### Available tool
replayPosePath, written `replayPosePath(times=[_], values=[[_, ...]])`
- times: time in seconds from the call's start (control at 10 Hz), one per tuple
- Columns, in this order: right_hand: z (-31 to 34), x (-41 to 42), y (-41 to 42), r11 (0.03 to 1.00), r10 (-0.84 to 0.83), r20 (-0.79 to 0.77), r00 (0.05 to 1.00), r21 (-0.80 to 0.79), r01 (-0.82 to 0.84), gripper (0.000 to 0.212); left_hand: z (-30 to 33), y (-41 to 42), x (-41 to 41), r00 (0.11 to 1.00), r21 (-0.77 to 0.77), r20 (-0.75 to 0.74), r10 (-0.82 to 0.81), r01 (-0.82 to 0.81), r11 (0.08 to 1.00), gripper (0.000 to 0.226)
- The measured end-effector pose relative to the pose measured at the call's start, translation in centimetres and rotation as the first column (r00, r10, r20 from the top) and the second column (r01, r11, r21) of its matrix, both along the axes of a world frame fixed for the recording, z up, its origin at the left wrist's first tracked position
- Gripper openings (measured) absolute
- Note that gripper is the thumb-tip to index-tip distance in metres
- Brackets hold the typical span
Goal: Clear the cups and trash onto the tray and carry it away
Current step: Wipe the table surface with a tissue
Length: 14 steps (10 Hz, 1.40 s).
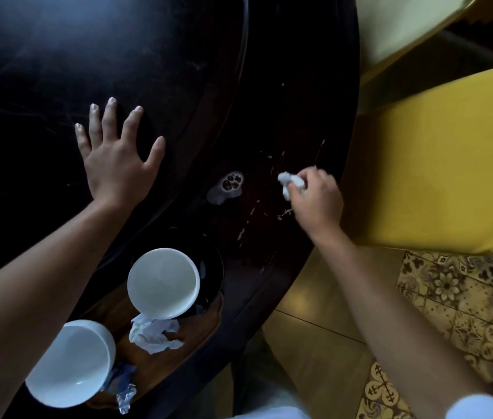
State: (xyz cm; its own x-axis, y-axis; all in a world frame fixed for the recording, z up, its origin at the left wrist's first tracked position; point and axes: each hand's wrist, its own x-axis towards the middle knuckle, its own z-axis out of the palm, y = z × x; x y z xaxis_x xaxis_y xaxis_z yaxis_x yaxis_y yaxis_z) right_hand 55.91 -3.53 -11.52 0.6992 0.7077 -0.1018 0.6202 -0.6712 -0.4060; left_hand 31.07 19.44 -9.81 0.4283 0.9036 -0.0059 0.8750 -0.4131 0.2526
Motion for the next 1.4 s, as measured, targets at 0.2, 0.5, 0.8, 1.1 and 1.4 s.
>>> replayPosePath(times=[0.2, 0.5, 0.8, 1.1, 1.4], values=[[0.7, -4.0, -2.6, 0.999, 0.021, -0.137, 0.99, -0.035, -0.026, 0.014, -0.1, -0.1, -0.1, 1.0, 0.005, 0.004, -0.004, 0.004, 1.0, 0.066], [2.5, 9.0, 4.9, 0.959, -0.242, -0.061, 0.968, 0.139, 0.248, 0.015, -0.2, -0.1, 0.0, 1.0, 0.017, 0.013, 0.002, -0.002, 1.0, 0.065], [0.1, 4.9, 3.1, 0.984, -0.177, -0.028, 0.984, 0.032, 0.177, 0.013, -0.1, -0.1, 0.0, 1.0, 0.016, 0.004, 0.006, -0.006, 1.0, 0.065], [0.5, -5.7, -2.9, 0.992, -0.116, -0.137, 0.984, 0.039, 0.122, 0.013, -0.1, -0.1, -0.1, 1.0, 0.022, 0.013, 0.001, -0.001, 1.0, 0.064], [2.1, 5.7, 6.7, 0.934, -0.272, -0.147, 0.951, 0.196, 0.297, 0.013, -0.3, -0.2, -0.3, 1.0, 0.022, 0.014, 0.005, -0.005, 1.0, 0.065]])
